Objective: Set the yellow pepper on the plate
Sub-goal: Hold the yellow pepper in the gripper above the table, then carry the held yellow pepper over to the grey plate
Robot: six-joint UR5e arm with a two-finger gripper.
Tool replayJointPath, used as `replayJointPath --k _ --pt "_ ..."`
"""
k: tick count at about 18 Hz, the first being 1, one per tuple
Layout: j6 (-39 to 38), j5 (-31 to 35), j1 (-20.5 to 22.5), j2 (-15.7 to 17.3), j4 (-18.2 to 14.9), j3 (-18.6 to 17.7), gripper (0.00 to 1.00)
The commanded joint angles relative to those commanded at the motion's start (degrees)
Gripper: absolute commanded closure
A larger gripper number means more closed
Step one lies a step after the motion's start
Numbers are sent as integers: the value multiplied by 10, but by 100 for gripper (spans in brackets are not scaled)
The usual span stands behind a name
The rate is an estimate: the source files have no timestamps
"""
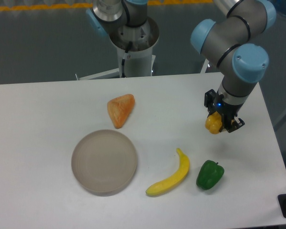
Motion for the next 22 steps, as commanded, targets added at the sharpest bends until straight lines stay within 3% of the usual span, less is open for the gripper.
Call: replayJointPath --k 8,15,22 --pt "-44 -1 -31 -8 0 3 82" --pt "-227 -27 -139 -39 65 1 85" --pt "-353 -67 -231 -66 69 7 84"
